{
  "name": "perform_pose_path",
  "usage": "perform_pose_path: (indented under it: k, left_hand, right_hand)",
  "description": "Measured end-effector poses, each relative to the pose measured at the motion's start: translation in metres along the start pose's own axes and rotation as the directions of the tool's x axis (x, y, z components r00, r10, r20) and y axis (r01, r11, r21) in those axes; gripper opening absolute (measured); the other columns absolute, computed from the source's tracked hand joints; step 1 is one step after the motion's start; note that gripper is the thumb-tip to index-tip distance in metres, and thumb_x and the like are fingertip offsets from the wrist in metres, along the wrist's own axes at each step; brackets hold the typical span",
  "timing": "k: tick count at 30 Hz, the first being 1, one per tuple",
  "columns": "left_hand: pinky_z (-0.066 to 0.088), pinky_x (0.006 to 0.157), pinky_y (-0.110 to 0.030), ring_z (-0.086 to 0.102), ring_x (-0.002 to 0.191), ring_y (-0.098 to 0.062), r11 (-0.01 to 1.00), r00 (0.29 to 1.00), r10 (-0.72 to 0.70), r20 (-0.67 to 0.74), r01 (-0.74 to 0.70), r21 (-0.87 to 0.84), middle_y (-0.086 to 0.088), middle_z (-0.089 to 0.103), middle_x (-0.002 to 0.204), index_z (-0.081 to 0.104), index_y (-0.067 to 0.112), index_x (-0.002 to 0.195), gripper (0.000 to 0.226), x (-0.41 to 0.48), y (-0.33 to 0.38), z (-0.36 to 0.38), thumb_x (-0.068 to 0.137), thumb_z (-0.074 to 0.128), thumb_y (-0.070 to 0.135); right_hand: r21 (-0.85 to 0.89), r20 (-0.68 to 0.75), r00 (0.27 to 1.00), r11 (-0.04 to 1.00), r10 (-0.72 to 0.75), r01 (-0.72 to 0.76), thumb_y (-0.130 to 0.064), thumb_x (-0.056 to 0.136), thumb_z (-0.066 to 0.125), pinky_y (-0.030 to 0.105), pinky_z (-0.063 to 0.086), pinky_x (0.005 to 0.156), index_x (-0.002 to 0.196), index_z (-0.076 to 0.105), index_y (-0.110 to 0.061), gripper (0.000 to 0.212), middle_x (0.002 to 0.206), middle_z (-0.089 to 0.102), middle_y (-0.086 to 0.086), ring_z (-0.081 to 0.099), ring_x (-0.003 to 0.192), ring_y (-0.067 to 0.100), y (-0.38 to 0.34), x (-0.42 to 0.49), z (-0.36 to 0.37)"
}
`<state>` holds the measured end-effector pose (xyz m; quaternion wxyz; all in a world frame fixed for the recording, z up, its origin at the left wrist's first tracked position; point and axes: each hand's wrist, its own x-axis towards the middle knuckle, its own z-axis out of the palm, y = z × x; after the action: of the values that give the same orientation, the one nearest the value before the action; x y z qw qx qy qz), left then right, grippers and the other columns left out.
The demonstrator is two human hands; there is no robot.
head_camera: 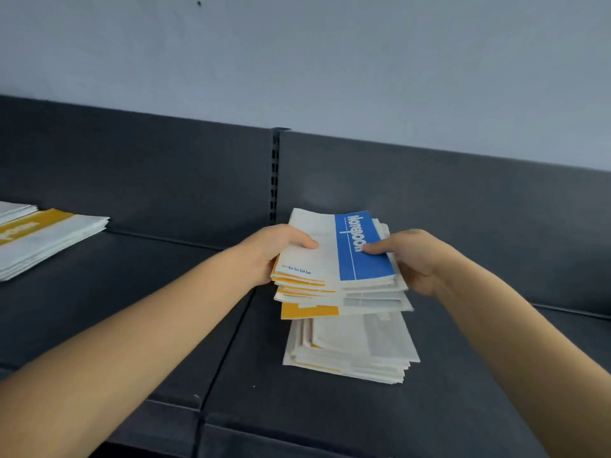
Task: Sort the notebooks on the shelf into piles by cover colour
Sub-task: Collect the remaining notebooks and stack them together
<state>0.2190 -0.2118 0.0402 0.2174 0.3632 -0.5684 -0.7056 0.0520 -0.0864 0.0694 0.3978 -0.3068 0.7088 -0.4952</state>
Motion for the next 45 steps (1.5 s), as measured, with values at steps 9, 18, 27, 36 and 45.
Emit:
perform_pose_path:
  k: [9,18,27,36,45]
  left_hand:
    - [0.060,0.070,-0.041,0.072,0.092,-0.031,0.983,0.998,0.041,-0.049,-0.032,0.179,-0.016,0.071,0.108,0.056,0.004,0.121,0.039,-0.027,0.004,-0.204,0.085,0.063,-0.008]
    - [0.057,0.081,-0.046,0.068,0.100,-0.032,0.973,0.998,0.010,-0.069,0.006,0.230,-0.013,0.070,0.111,0.058,0.010,0.120,0.042,-0.036,0.017,-0.332,0.083,0.061,-0.012]
    - [0.055,0.089,-0.048,0.069,0.100,-0.029,0.940,0.994,0.037,-0.107,0.002,0.341,-0.011,0.071,0.112,0.061,0.008,0.116,0.046,-0.015,0.010,-0.384,0.076,0.068,-0.013]
    - [0.053,0.093,-0.036,0.054,0.120,-0.022,0.501,0.985,0.174,-0.003,-0.086,0.861,-0.003,0.051,0.136,0.042,0.017,0.138,0.077,0.007,0.002,-0.410,0.072,0.080,0.013]
    - [0.041,0.096,-0.035,0.038,0.133,-0.019,0.043,0.884,0.339,0.321,-0.356,0.934,0.002,0.039,0.146,0.038,0.020,0.144,0.072,0.002,0.028,-0.350,0.086,0.062,0.054]
  right_hand:
    - [0.021,0.043,0.999,1.000,0.020,-0.021,-0.008,0.083,0.070,0.027,0.054,0.051,0.109,0.063,-0.004,0.027,0.086,0.074,0.008,0.072,0.064,0.019,-0.013,0.017,0.196]
    - [0.009,0.146,0.988,0.999,0.047,-0.049,-0.012,0.088,0.066,0.032,0.057,0.056,0.113,0.062,-0.007,0.027,0.099,0.073,0.010,0.072,0.078,0.022,-0.042,0.042,0.318]
    - [-0.121,0.133,0.988,0.990,0.083,-0.067,-0.005,0.087,0.065,0.036,0.060,0.059,0.113,0.058,-0.005,0.026,0.099,0.071,0.011,0.072,0.079,0.023,-0.043,0.073,0.377]
    - [-0.576,-0.123,0.992,0.813,0.023,-0.090,-0.027,0.079,0.075,0.030,0.057,0.057,0.087,0.058,-0.007,0.028,0.080,0.067,0.006,0.068,0.066,0.020,-0.033,0.099,0.417]
    - [-0.825,-0.308,0.922,0.548,-0.236,-0.135,-0.039,0.084,0.065,0.036,0.052,0.074,0.108,0.062,-0.003,0.043,0.102,0.067,0.012,0.063,0.095,0.028,-0.054,0.058,0.347]
